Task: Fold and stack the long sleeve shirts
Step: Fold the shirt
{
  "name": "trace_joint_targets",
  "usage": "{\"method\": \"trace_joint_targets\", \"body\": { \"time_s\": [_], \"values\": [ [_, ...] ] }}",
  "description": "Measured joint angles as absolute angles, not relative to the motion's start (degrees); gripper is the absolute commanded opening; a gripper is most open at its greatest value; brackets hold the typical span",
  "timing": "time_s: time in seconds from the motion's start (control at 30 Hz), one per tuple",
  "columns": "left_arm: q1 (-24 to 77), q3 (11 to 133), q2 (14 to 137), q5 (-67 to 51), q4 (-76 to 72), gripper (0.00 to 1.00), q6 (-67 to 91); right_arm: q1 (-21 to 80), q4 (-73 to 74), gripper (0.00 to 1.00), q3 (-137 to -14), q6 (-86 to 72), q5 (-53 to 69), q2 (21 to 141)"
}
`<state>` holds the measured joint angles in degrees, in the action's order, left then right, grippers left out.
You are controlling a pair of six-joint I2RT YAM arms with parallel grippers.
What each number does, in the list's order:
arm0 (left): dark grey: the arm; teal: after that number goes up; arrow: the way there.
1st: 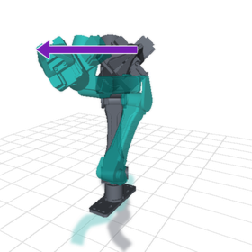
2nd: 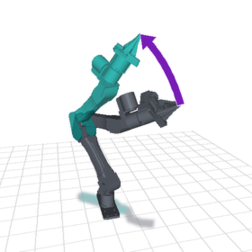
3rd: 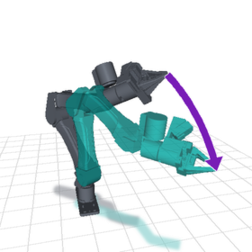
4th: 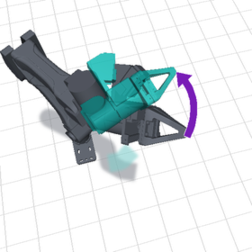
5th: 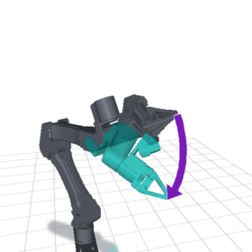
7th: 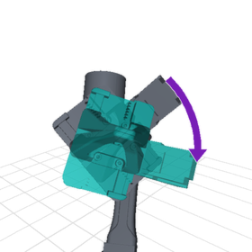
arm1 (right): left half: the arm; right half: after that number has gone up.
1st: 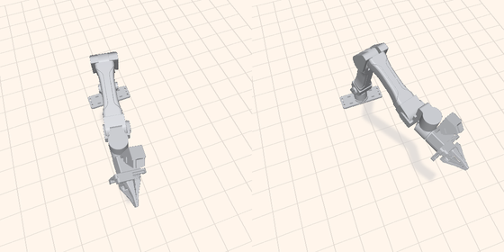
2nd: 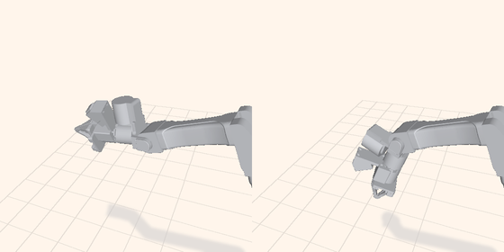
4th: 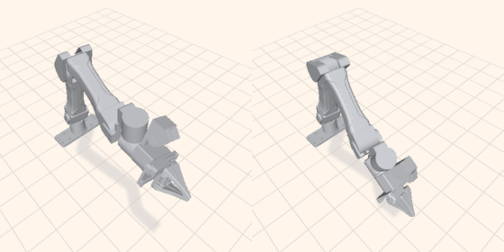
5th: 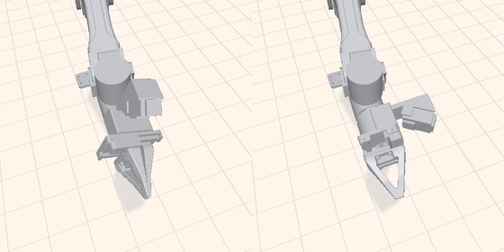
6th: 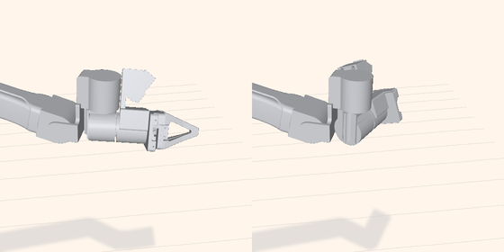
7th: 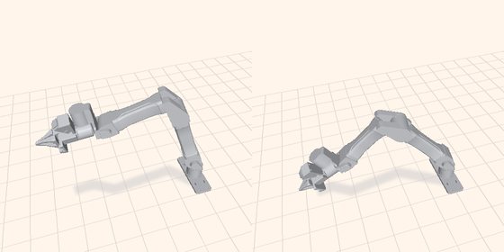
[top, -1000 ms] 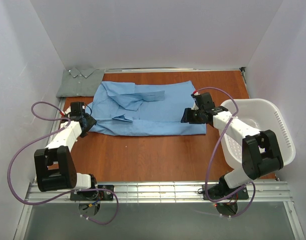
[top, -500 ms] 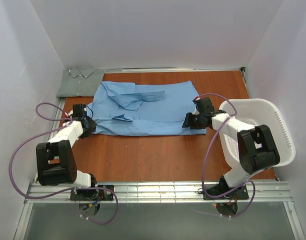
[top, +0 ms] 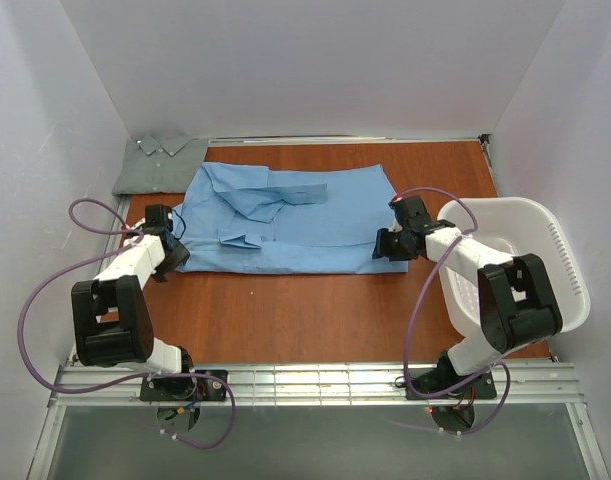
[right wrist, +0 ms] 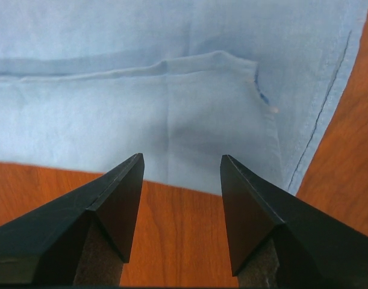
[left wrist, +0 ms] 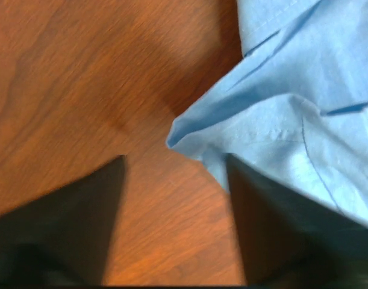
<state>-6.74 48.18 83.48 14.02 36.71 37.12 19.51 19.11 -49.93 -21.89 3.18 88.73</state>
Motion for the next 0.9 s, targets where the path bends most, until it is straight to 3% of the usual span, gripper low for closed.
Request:
{"method": "trace_joint_targets", "body": {
  "time_s": [0.07,0.2,0.5,0.9],
  "values": [
    [-6.74,48.84,82.76,14.04,37.71,0.82,37.15,20.86,20.75,0.51,-50.94,-19.68,2.66,86.78],
    [-6.74,51.83,79.53,13.5,39.55,0.88,36.38,26.65,22.22,0.54,-56.86,-13.58,1.43,82.56],
    [-5.45,56.1,76.01,2.5,39.22,0.88,34.28,44.01,19.33,0.55,-68.2,-3.92,1.69,84.73],
    [9.8,56.66,77.54,-3.29,37.41,0.85,42.96,43.68,19.53,0.55,-64.38,-6.17,-1.34,89.82]
  ]
}}
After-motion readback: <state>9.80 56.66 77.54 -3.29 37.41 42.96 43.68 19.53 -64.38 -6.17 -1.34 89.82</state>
